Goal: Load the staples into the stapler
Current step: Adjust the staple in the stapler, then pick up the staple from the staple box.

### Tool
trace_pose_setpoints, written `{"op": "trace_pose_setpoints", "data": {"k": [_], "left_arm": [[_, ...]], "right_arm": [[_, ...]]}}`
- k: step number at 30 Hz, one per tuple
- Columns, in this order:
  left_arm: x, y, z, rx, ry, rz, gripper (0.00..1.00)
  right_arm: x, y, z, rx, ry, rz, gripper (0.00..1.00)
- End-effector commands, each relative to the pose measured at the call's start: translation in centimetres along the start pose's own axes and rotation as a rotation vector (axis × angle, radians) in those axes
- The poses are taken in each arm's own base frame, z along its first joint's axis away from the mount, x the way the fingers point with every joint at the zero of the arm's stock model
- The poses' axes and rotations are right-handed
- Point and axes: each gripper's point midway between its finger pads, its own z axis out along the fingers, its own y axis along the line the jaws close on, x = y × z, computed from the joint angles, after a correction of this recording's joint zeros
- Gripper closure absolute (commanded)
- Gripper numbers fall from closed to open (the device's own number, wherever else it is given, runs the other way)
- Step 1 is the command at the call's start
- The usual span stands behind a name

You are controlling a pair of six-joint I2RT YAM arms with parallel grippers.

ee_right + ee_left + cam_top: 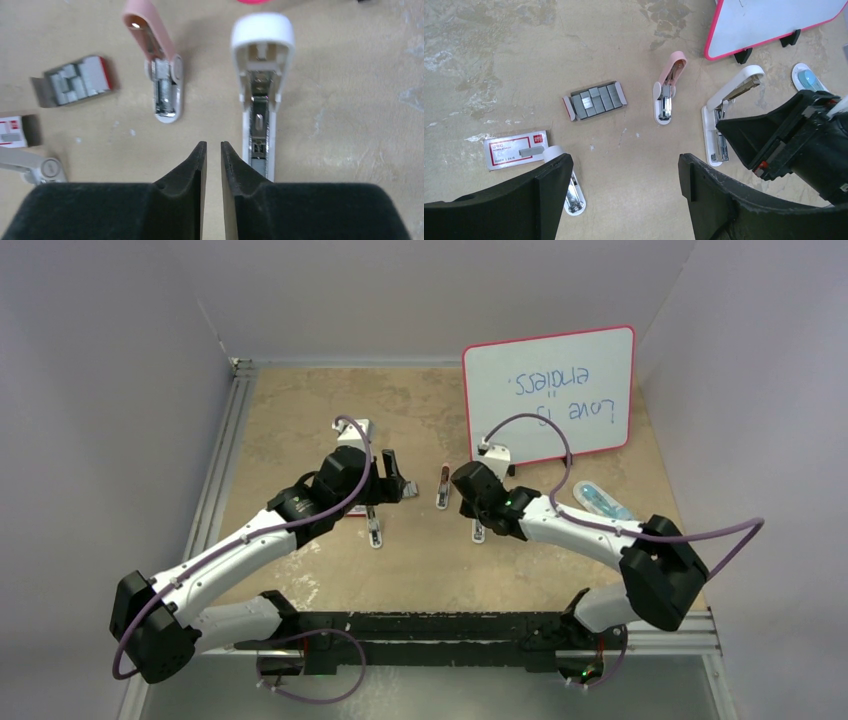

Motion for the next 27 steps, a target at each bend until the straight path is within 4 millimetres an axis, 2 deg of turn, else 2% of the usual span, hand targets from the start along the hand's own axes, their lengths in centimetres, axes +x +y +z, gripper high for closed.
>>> {"op": "trace_pose_setpoints", "data": {"k": [1, 6, 11, 17, 22, 27], "left_arm": [[-1.9, 0.0, -0.8, -0.008, -0.071, -0.048, 0.25], [-3.3, 0.8, -2.3, -0.052, -0.115, -0.054, 0.3], [-4.4, 1.7, -4.3, -0.082, -0.149, -0.042, 0.3], [-6.1, 3.0, -7.1, -0.142, -0.19, -0.025, 0.23], [-6.9, 3.4, -8.3, -0.137, -0.242, -0.024, 0.23], [-6.3, 3.4, -8.0, -0.13, -0.227, -0.022, 0.23]], "right_arm": [[-4.6, 2.8, -1.2, -0.083, -0.123, 0.005, 0.83], [-5.1, 6.1, -0.7, -0.164, -0.12, -0.043, 0.81], [-5.3, 10.4, -0.1, -0.243, -0.121, -0.095, 0.77], [-4.9, 15.4, 1.9, -0.265, -0.107, -0.169, 0.72], [-3.4, 17.5, 3.9, -0.232, -0.078, -0.214, 0.69], [-1.9, 17.7, 5.6, -0.167, -0.05, -0.238, 0.67]]}}
